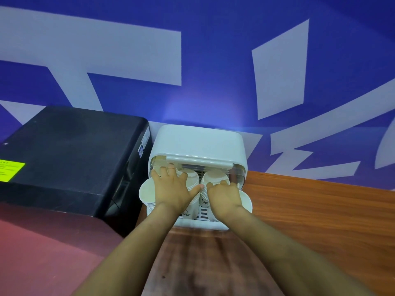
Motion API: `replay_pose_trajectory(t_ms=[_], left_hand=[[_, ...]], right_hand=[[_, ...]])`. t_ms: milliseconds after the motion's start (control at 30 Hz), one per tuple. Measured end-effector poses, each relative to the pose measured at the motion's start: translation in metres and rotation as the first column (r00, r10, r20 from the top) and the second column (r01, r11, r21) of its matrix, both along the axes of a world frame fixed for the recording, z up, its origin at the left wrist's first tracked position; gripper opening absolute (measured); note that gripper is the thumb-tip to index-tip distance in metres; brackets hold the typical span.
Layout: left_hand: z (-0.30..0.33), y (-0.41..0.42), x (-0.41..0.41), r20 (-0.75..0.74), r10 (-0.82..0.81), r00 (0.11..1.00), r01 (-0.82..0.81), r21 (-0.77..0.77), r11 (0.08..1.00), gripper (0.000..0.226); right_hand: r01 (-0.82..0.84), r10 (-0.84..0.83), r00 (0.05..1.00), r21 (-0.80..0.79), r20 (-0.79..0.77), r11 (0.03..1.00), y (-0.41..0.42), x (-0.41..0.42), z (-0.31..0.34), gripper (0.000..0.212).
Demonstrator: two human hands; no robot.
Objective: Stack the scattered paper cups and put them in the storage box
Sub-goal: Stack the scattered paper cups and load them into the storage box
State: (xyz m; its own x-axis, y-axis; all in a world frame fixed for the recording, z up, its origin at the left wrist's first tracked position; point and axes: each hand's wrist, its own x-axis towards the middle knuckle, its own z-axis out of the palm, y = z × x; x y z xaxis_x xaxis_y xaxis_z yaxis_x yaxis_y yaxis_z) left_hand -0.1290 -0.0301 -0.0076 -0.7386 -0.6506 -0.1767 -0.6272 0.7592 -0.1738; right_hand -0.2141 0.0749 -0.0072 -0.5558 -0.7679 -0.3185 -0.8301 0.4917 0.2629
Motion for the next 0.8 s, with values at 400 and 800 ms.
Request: replay_pose_trajectory(t_ms=[400, 800], left_hand=[[-0.007, -0.005, 0.024, -0.159, -0.184, 0.970, 0.198, 0.082, 0.977, 0.036], [-0.010, -0.003, 0.006, -0.068, -0.096, 0.993, 0.091, -0.065, 0.994, 0.032]], right_hand=[[0.033, -0.011, 0.988, -0.142, 0.153, 0.989, 0.007, -0.008, -0.004, 0.038], [-0.220, 0.233, 0.940, -0.078, 0.248, 0.972, 0.007, -0.008, 0.009, 0.023]])
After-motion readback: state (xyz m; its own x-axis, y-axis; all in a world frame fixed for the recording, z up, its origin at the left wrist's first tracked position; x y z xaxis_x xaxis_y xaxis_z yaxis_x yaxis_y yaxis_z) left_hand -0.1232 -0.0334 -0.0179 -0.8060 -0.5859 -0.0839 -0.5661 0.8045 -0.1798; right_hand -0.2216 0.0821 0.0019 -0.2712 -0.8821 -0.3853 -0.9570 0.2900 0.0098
